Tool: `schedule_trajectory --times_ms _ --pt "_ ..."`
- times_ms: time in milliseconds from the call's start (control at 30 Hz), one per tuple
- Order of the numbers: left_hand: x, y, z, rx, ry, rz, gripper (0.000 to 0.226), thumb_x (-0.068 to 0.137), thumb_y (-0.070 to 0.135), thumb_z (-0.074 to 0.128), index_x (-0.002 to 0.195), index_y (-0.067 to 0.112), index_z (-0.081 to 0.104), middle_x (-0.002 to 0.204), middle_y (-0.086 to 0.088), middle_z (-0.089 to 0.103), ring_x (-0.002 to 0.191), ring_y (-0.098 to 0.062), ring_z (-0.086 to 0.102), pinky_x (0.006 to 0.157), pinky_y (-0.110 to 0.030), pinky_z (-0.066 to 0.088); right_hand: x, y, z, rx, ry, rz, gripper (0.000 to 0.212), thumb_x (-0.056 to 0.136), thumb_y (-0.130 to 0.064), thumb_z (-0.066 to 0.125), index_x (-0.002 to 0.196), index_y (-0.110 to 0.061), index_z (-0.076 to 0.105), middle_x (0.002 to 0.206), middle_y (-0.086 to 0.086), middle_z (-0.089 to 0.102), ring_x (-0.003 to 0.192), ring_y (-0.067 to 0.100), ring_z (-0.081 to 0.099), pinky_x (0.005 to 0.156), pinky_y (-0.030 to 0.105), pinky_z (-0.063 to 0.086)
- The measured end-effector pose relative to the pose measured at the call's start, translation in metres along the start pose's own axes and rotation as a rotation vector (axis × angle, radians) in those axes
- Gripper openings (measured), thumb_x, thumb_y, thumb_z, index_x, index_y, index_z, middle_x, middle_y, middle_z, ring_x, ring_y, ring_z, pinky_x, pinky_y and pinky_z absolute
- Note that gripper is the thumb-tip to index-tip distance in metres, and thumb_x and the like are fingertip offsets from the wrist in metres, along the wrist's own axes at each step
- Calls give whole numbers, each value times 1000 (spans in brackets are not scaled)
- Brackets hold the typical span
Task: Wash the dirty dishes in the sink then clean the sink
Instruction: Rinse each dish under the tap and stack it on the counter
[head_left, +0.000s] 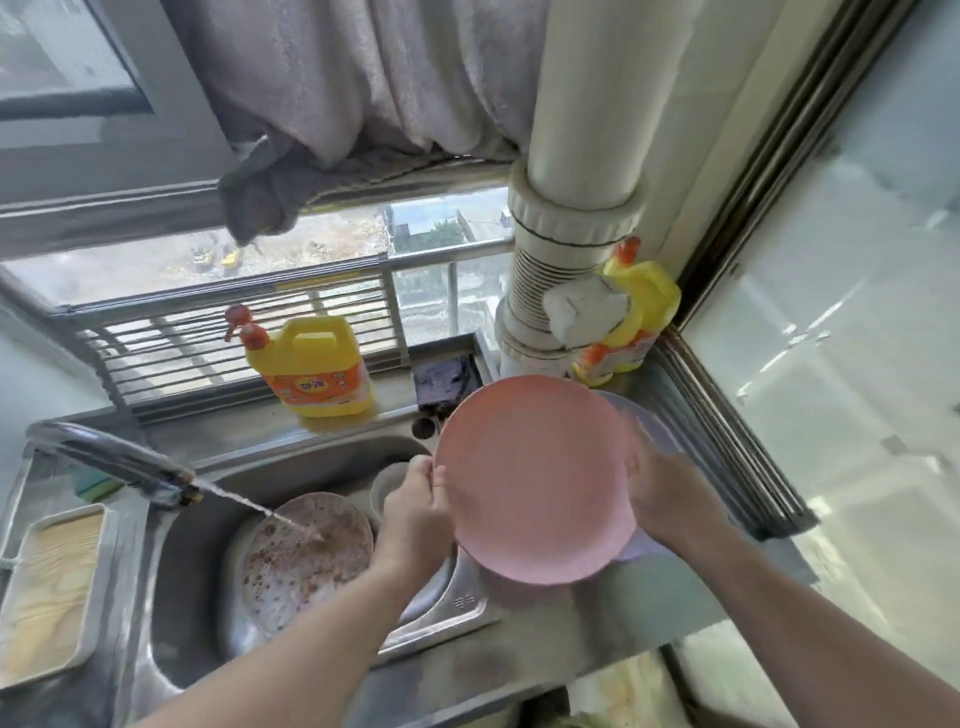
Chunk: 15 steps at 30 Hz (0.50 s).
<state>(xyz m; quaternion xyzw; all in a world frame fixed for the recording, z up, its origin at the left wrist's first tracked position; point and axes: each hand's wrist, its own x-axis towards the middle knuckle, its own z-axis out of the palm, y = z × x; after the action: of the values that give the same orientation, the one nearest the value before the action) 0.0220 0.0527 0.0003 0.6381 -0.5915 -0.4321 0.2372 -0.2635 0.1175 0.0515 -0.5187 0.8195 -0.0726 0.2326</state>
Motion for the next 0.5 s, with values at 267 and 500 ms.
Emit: schedule_trajectory --times_ms 267,500 --pt "25 61 79 392 -118 79 52 109 42 26 161 46 21 122 -6 72 109 -31 67 85 -42 53 28 81 -8 -82 -1 131 54 105 -29 32 155 -41 15 95 9 70 72 29 59 70 40 46" --pt "36 50 107 595 -183 74 57 104 31 23 159 42 10 100 -7 67 90 -33 63 72 -42 48 41 105 9 -9 -55 174 52 106 -24 32 153 -39 19 79 5 65 70 28 64 66 41 53"
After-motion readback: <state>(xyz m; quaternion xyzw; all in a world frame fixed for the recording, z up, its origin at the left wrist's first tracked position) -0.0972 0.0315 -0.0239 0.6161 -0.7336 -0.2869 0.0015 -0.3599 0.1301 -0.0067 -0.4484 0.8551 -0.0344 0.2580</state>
